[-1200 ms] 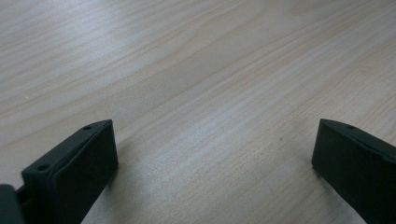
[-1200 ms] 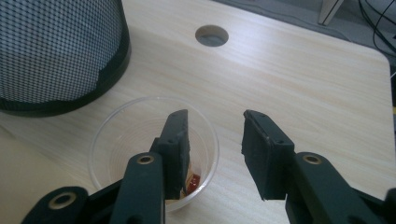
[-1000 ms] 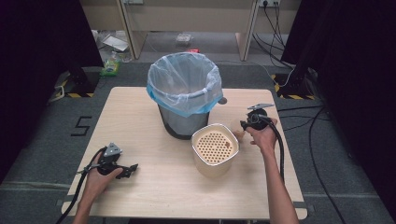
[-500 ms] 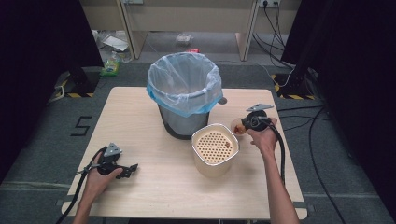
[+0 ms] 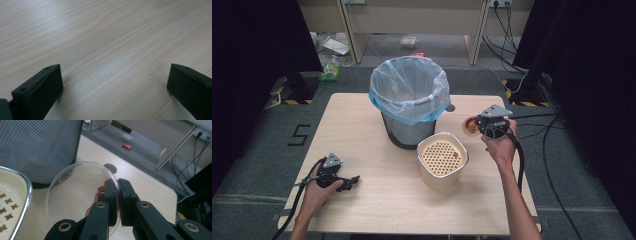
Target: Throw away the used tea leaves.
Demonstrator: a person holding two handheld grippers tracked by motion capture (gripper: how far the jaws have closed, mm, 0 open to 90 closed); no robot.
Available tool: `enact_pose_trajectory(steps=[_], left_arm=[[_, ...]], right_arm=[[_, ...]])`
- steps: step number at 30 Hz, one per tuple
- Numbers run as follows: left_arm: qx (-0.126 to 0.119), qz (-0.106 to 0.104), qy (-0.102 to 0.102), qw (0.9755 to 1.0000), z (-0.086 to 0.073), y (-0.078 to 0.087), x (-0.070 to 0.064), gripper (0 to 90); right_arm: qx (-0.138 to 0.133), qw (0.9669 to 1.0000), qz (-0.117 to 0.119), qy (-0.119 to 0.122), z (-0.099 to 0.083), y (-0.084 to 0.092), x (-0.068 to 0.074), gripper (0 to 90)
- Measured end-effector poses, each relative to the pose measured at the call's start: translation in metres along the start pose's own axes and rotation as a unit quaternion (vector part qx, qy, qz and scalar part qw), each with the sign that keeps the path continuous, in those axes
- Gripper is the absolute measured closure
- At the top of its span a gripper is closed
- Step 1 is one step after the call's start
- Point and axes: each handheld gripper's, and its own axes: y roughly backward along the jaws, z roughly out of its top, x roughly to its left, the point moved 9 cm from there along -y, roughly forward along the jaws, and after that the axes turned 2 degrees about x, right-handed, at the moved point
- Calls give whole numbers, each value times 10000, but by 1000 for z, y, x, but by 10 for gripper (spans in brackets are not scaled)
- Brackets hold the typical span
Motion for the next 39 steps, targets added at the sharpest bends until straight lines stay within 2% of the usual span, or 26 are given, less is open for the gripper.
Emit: enact_pose_trajectory(steps=[2, 3, 7, 12, 14, 15, 16, 17, 18, 19, 21, 23, 26, 28, 31, 33, 35, 38, 39], left_arm=[[0, 0, 1, 10000, 0, 0, 0, 0], [0, 0, 0, 10000, 0, 0, 0, 0], [0, 1, 0, 10000, 0, 0, 0, 0], [1, 1, 1, 10000, 0, 0, 0, 0], [1, 1, -1, 10000, 0, 0, 0, 0], [1, 1, -1, 10000, 0, 0, 0, 0], [0, 1, 0, 10000, 0, 0, 0, 0], [0, 1, 0, 10000, 0, 0, 0, 0], [0, 1, 0, 10000, 0, 0, 0, 0], [1, 1, -1, 10000, 0, 0, 0, 0], [1, 1, 0, 10000, 0, 0, 0, 0], [-1, 0, 2, 10000, 0, 0, 0, 0], [0, 1, 0, 10000, 0, 0, 0, 0], [0, 1, -1, 10000, 0, 0, 0, 0], [1, 1, 0, 10000, 0, 0, 0, 0], [0, 1, 1, 10000, 0, 0, 0, 0], [-2, 2, 0, 10000, 0, 0, 0, 0], [-1, 0, 1, 10000, 0, 0, 0, 0], [-2, 1, 0, 10000, 0, 0, 0, 0]], right_arm=[[-130, 9997, -110, 183, 7, 7, 2, 863], [-228, 9990, -178, 350, 12, 10, 3, 863], [-510, 9951, -422, 735, 24, 22, 11, 863], [-788, 9844, -791, 1362, 35, 35, 24, 864], [-907, 9773, -943, 1665, 38, 40, 29, 864], [-907, 9773, -943, 1665, 38, 40, 29, 864], [-1017, 9683, -1133, 1981, 42, 47, 36, 864], [-1053, 9644, -1202, 2105, 43, 49, 39, 864], [-1140, 9576, -1307, 2299, 45, 53, 43, 864], [-1186, 9540, -1376, 2385, 45, 56, 46, 866], [-1298, 9488, -1428, 2500, 46, 60, 51, 866], [-1366, 9412, -1537, 2681, 46, 63, 56, 866], [-1455, 9334, -1623, 2851, 46, 66, 63, 866], [-1480, 9231, -1744, 3092, 47, 67, 68, 866], [-1577, 9141, -1845, 3249, 46, 69, 77, 866], [-1552, 9058, -1922, 3442, 44, 68, 82, 866], [-1587, 9043, -1948, 3450, 42, 68, 87, 866], [-1643, 8971, -2014, 3572, 42, 68, 92, 866], [-1669, 8966, -2034, 3562, 42, 68, 93, 866]])
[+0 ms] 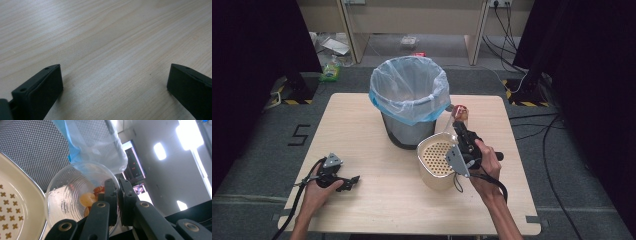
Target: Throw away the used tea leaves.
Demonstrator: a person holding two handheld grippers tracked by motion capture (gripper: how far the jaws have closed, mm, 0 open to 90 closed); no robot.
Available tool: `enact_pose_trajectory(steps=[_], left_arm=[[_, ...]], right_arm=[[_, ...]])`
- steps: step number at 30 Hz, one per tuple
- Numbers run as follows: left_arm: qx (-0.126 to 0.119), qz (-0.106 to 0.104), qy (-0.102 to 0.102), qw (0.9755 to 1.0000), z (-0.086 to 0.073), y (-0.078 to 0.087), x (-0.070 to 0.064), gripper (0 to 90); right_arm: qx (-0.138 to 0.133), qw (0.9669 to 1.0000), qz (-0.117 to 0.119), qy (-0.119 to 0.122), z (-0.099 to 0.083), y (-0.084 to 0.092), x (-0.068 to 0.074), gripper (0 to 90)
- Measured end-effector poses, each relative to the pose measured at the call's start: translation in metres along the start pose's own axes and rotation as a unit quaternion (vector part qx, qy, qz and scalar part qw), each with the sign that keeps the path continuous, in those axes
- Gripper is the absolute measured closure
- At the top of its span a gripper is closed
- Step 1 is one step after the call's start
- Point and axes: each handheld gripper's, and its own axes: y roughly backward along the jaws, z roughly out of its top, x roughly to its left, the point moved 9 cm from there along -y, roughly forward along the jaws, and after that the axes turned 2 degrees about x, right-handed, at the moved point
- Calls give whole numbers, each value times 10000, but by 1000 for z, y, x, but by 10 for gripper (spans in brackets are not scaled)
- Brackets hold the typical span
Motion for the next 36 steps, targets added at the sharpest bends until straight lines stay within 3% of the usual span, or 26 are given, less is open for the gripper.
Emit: enact_pose_trajectory(steps=[4, 7, 10, 12, 13, 15, 22, 24, 27, 28, 30, 36], left_arm=[[-1, 0, 1, 10000, 0, 0, 0, 0], [-2, 0, 0, 10000, 0, 0, 0, 0], [-1, 2, -2, 10000, 0, 0, 0, 0], [-2, 1, 0, 10000, 0, 0, 0, 0], [-2, 1, 0, 10000, 0, 0, 0, 0], [3, 6, -1, 10000, 0, 0, 0, 0], [-2, 1, 0, 10000, 0, 0, 0, 0], [2, 6, 0, 10000, 0, 0, 0, 0], [-2, 1, -1, 10000, 0, 0, 0, 0], [-1, 2, -1, 10000, 0, 0, 0, 0], [-2, 2, -1, 10000, 0, 0, 0, 0], [2, 5, 0, 10000, 0, 0, 0, 0]], right_arm=[[-62, 9999, -117, 52, 3, 1, 3, 867], [-232, 9992, -304, -97, 8, 6, 3, 870], [-176, 9993, -287, 137, 5, 3, 14, 872], [-306, 9988, -387, 75, 8, 6, 16, 875], [-261, 9985, -373, 320, 9, 5, 19, 875], [-225, 9990, -349, 158, 6, 1, 22, 875], [-400, 9951, -678, 602, 15, 3, 21, 877], [-352, 9952, -719, 569, 13, 1, 21, 877], [-395, 9931, -791, 765, 15, 2, 21, 878], [-390, 9935, -810, 693, 13, 2, 23, 878], [-483, 9903, -962, 877, 16, 6, 21, 878], [-413, 9892, -970, 1019, 14, 7, 25, 879]])
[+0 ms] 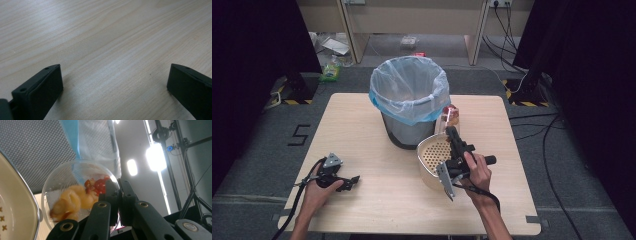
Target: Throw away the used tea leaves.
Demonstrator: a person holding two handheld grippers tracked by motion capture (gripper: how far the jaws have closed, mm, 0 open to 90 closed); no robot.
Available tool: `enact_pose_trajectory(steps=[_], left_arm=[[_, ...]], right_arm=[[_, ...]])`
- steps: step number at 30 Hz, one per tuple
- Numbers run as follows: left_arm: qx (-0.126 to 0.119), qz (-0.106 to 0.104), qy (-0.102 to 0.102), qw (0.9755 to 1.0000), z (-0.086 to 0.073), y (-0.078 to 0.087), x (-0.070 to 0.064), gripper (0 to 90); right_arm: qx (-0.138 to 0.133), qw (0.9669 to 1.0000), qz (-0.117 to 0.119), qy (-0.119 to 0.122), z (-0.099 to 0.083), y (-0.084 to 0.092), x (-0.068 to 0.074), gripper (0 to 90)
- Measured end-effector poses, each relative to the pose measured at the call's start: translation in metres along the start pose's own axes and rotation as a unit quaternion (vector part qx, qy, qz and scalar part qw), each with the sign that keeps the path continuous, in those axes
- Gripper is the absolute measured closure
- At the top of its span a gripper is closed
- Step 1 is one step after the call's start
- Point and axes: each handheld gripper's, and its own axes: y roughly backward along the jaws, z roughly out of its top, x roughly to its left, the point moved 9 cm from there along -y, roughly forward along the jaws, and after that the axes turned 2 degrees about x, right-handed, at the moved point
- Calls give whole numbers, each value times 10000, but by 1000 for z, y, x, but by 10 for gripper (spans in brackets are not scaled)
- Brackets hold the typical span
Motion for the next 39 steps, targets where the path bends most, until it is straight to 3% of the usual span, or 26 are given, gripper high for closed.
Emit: enact_pose_trajectory(steps=[3, 6, 8, 15, 18, 20, 21, 22, 24, 26, 31, 35, 37, 39], left_arm=[[0, 2, 0, 10000, 0, 0, 0, 0], [-3, -4, -1, 10000, 0, 0, 0, 0], [-1, 1, 1, 10000, 0, 0, 0, 0], [-4, -4, -1, 10000, 0, 0, 0, 0], [1, 1, -1, 10000, 0, 0, 0, 0], [-5, -3, 0, 10000, 0, 0, 0, 0], [-14, -6, 11, 10000, 0, 0, 0, 0], [-12, 1, 13, 10000, 0, 0, 0, 0], [-3, -5, -1, 10000, 0, 0, 0, 0], [1, 1, -1, 10000, 0, 0, 0, 0], [1, 2, -1, 10000, 0, 0, 0, 0], [-1, 2, 0, 10000, 0, 0, 0, 0], [-4, -2, -2, 10000, 0, 0, 0, 0], [-3, -4, -1, 10000, 0, 0, 0, 0]], right_arm=[[15, 10000, 51, 5, 1, -3, 4, 878], [-166, 9997, -105, 107, 9, 0, -1, 878], [14, 10000, 10, 1, 4, -4, 4, 879], [-61, 9997, -213, -43, 3, 4, -8, 878], [73, 9999, -74, -72, -3, 2, -2, 878], [-94, 9995, -251, 166, 3, 6, -6, 879], [80, 9998, -144, 133, -3, 2, -1, 878], [78, 9998, -150, 59, -4, 2, 1, 879], [-83, 9992, -212, 322, 4, 6, -1, 879], [47, 9997, -211, 145, -1, 4, -3, 879], [-19, 9996, -265, 94, 1, 5, -11, 879], [41, 9998, -123, -146, -1, 4, -9, 878], [150, 9987, -4, -480, -5, 2, -12, 878], [321, 9937, 254, -1041, -13, -2, -13, 878]])
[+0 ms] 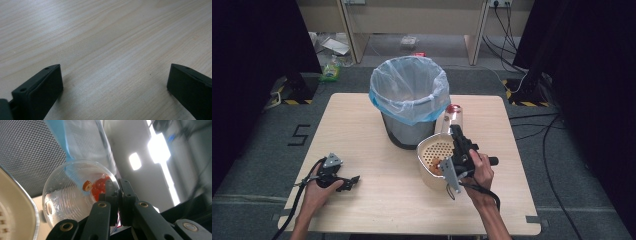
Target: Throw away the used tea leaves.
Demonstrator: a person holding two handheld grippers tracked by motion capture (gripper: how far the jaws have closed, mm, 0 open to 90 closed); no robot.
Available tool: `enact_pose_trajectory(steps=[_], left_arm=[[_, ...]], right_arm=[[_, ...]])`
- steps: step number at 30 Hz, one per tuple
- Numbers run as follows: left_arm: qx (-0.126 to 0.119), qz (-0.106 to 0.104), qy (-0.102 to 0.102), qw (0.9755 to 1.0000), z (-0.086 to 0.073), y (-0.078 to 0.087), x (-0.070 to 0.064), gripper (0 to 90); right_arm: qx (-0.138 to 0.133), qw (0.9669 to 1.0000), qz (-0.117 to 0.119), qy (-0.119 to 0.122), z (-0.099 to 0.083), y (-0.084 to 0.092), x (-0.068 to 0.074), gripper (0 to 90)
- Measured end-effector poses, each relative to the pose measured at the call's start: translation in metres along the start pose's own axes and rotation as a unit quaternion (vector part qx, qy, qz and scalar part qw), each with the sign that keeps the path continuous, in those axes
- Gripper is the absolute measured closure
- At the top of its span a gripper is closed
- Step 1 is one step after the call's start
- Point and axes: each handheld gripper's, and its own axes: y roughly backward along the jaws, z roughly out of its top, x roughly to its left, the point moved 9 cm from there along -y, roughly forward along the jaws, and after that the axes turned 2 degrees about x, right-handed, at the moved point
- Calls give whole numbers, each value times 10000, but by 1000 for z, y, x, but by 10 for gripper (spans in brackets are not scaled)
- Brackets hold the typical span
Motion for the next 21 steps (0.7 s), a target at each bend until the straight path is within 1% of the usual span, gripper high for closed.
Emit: enact_pose_trajectory(steps=[1, 2, 4, 5, 6, 7, 8, 9, 10, 11, 13, 14, 15, 16, 17, 18, 19, 20, 21], left_arm=[[0, -1, 0, 10000, 0, 0, 0, 0], [-1, -2, 1, 10000, 0, 0, 0, 0], [0, -1, 1, 10000, 0, 0, 0, 0], [0, -1, 0, 10000, 0, 0, 0, 0], [-1, -2, 1, 10000, 0, 0, 0, 0], [-1, -1, 1, 10000, 0, 0, 0, 0], [-1, -1, 1, 10000, 0, 0, 0, 0], [0, -2, 2, 10000, 0, 0, 0, 0], [0, -1, 2, 10000, 0, 0, 0, 0], [5, 3, 3, 10000, 0, 0, 0, 0], [1, -2, 2, 10000, 0, 0, 0, 0], [1, -1, 1, 10000, 0, 0, 0, 0], [2, -2, 1, 10000, 0, 0, 0, 0], [1, -1, 2, 10000, 0, 0, 0, 0], [1, -1, 2, 10000, 0, 0, 0, 0], [3, -1, 1, 10000, 0, 0, 0, 0], [4, -1, 0, 10000, 0, 0, 0, 0], [9, 3, 0, 10000, 0, 0, 0, 0], [5, -1, 0, 10000, 0, 0, 0, 0]], right_arm=[[66, 9996, 101, -266, -3, -2, -2, 877], [146, 9982, 218, -546, -7, -3, -4, 877], [299, 9929, 432, -1066, -14, -6, -6, 877], [340, 9896, 544, -1288, -17, -7, -7, 877], [376, 9866, 636, -1457, -20, -8, -8, 877], [464, 9802, 839, -1734, -23, -10, -8, 877], [503, 9750, 973, -1936, -26, -12, -7, 877], [549, 9710, 1076, -2062, -28, -13, -8, 877], [617, 9652, 1241, -2218, -30, -14, -7, 877], [646, 9587, 1366, -2410, -31, -15, -7, 877], [699, 9478, 1542, -2703, -34, -18, -8, 877], [704, 9439, 1583, -2810, -35, -19, -9, 877], [735, 9412, 1622, -2869, -36, -21, -10, 876], [759, 9374, 1661, -2964, -37, -22, -12, 877], [768, 9344, 1682, -3044, -38, -23, -14, 876], [789, 9332, 1696, -3068, -39, -24, -17, 877], [794, 9336, 1688, -3059, -39, -26, -19, 877], [792, 9347, 1669, -3036, -39, -27, -23, 876], [801, 9349, 1662, -3032, -39, -28, -26, 876]])
